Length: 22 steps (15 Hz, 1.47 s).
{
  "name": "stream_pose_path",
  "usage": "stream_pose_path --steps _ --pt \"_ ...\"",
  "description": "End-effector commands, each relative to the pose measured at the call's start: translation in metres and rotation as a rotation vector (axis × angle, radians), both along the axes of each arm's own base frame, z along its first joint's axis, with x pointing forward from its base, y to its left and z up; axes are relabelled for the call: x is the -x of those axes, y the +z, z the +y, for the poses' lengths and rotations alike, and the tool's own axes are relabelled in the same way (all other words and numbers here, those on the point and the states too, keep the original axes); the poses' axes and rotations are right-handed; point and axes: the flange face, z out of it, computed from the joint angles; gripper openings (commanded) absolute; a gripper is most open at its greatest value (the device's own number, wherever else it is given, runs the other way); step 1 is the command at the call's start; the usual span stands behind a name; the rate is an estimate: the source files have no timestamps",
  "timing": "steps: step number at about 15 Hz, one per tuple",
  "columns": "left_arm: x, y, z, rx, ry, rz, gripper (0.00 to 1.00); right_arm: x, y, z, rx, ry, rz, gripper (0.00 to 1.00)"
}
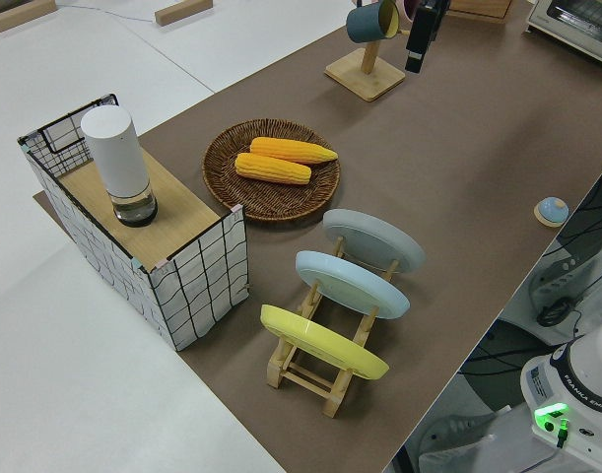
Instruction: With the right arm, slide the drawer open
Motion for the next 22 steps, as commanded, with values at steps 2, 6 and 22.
stream_pose_path --steps 2,6,22 --pt "0.004 0.005 0.002 0.001 -0.006 0.005 0.99 -0.003 0.003 -0.003 -0.023 0.007 0.004 0.985" --pt "0.004 0.005 0.002 0.001 -0.006 0.003 0.99 -0.003 0.003 -0.002 -0.021 0.006 0.004 0.985" --pt "0.004 0.005 0.002 0.001 -0.006 0.003 0.99 -0.002 0.002 0.008 -0.006 0.001 -0.004 0.983"
